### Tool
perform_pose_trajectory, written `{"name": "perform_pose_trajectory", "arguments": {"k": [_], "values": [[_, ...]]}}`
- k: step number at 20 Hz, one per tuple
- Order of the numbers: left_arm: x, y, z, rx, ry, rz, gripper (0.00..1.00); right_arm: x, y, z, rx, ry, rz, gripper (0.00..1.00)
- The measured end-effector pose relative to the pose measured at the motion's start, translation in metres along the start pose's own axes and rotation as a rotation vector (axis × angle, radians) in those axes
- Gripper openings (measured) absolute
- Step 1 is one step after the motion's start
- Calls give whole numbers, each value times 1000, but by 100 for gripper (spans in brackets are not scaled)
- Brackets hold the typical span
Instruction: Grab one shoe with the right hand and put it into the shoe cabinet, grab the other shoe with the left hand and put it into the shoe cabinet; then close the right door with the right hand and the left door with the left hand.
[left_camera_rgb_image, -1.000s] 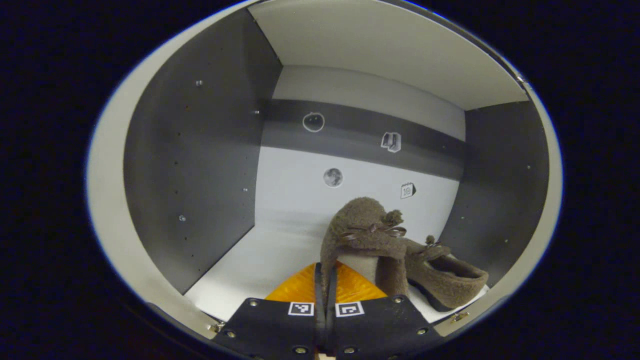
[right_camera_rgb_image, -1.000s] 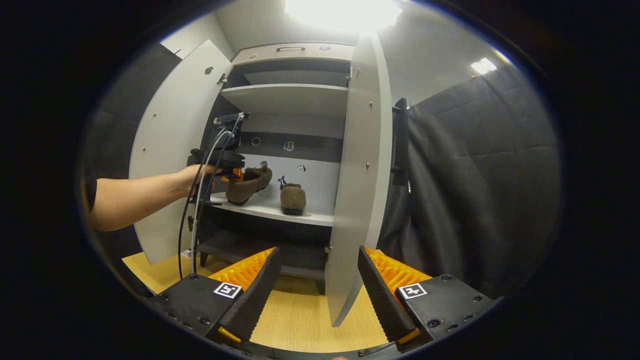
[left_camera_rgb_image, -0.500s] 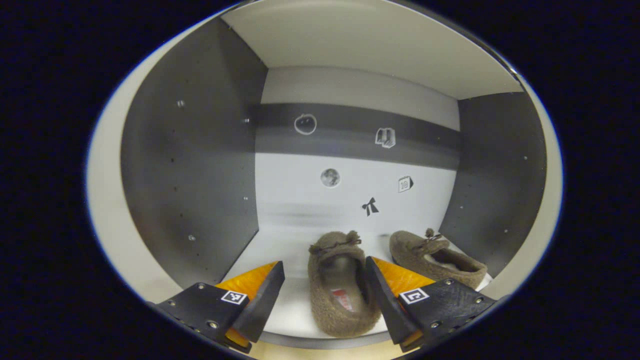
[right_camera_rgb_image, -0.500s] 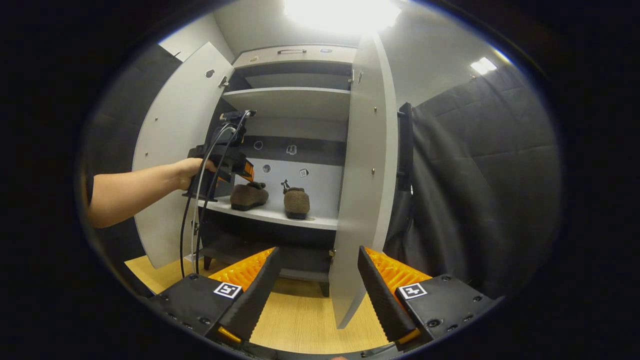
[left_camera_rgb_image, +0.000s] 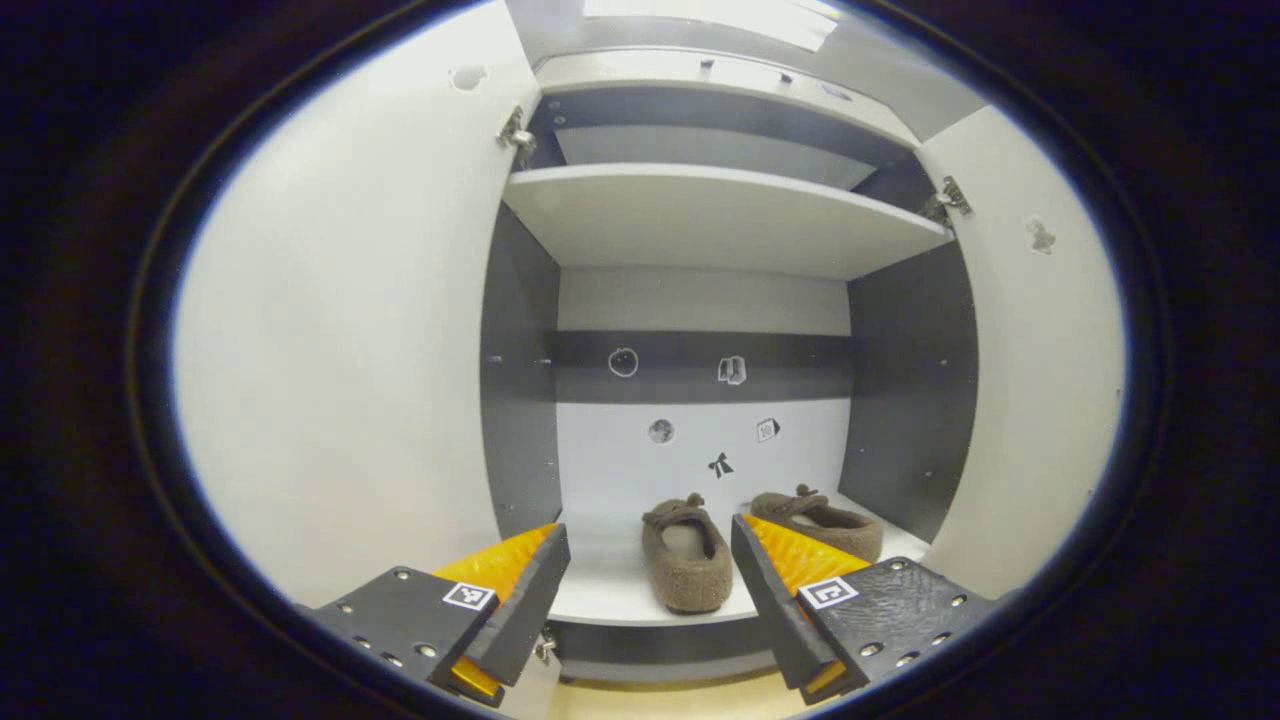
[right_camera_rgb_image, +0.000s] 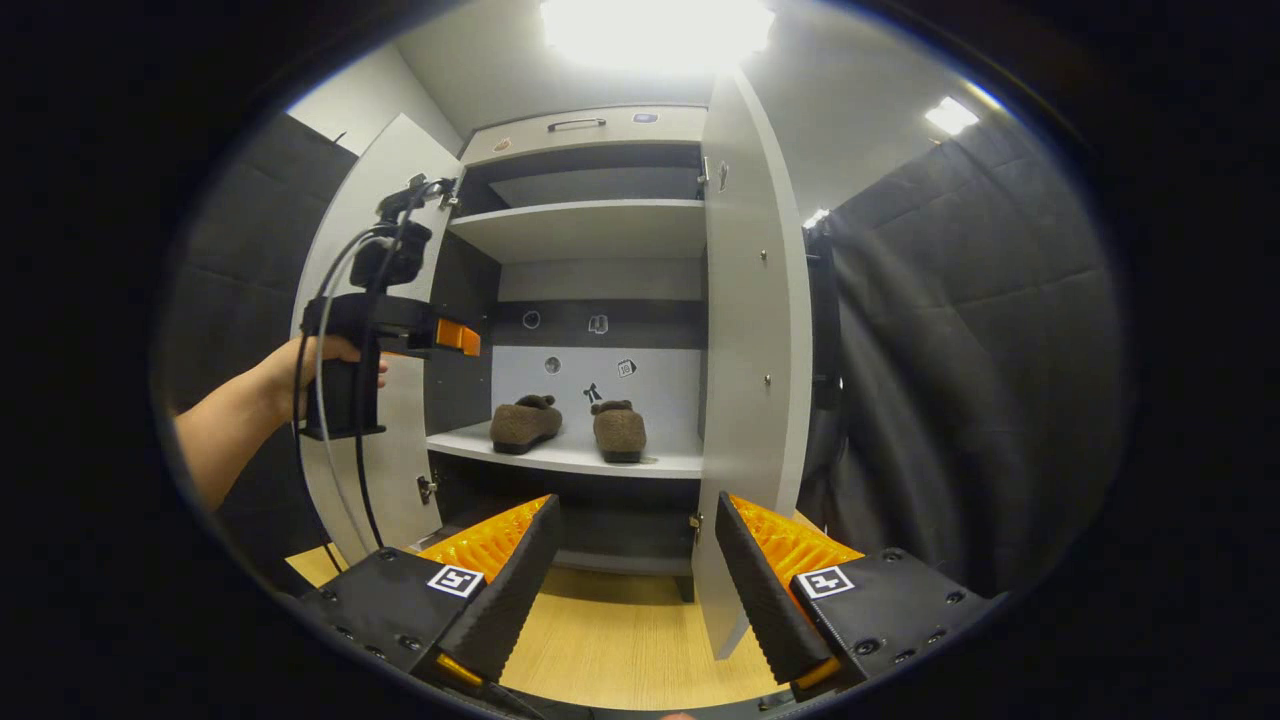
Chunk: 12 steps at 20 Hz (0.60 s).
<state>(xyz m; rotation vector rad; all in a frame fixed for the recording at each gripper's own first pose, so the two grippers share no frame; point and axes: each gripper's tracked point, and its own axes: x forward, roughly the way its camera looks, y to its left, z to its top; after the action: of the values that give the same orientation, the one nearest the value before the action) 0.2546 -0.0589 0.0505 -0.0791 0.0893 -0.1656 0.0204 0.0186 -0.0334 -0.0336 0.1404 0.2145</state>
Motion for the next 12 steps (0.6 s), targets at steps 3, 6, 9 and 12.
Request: {"name": "perform_pose_trajectory", "arguments": {"k": [3,6,9,12], "values": [[-32,0,-4,-2,-16,-6,99,-2,6,10,17,-12,13,98],[-59,0,-5,5,-32,-20,99,-3,11,18,23,-23,25,97],[-94,4,-12,22,-38,-17,99,-4,15,25,32,-31,39,97],[-120,11,-21,9,-33,-8,99,-5,20,28,41,-31,58,97]]}}
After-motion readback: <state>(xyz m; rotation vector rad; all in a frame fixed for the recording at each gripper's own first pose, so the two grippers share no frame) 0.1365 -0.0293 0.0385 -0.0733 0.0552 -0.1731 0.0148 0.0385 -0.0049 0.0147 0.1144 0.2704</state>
